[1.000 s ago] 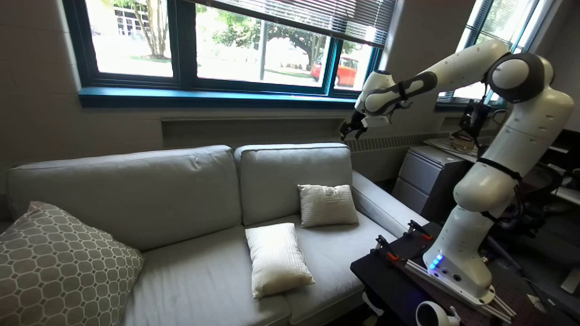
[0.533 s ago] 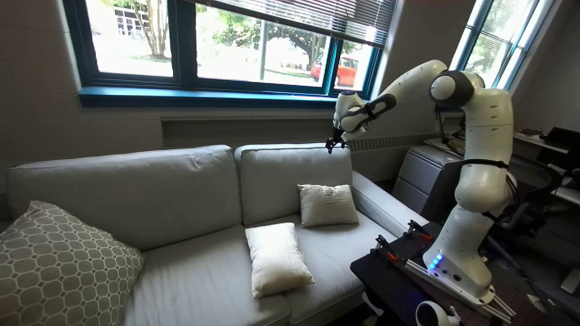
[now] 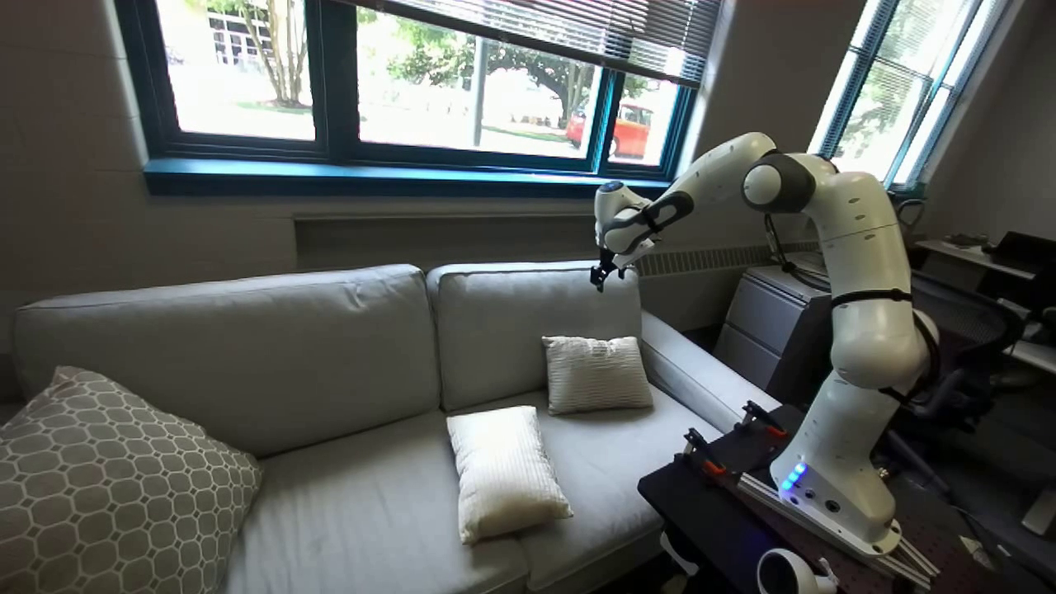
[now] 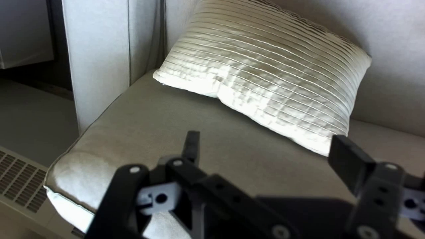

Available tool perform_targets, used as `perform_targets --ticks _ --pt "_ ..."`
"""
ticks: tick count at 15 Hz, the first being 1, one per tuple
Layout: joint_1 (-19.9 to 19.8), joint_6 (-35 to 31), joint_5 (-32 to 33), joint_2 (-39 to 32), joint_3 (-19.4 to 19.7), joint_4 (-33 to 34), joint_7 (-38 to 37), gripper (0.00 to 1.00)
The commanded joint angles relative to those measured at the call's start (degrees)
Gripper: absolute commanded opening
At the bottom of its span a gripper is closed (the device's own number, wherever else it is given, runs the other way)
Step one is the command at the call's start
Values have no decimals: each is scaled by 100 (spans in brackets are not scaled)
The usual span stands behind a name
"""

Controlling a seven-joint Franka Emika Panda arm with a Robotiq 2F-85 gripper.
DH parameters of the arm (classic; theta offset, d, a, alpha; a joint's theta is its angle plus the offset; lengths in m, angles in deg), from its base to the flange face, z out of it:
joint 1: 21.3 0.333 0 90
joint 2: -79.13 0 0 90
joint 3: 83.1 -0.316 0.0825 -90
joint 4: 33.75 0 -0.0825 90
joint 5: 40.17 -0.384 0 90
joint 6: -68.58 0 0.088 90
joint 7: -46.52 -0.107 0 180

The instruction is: Arrange the cushions, one in front of the other, against the armrest

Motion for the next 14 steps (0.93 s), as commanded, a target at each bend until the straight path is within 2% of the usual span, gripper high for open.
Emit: perform_targets --ticks 1,4,6,9,11,14 --pt "146 -67 -20 131 161 -174 -126 100" --pt "314 -598 259 35 443 -313 -688 100" --pt "440 -1247 443 -423 717 -86 -1217 100" --pt "507 -2071 304 -1251 972 375 -1513 100" --pt "320 -2353 -111 -1830 775 713 -995 100" --pt "-100 -2591 -675 -2579 242 1258 172 100"
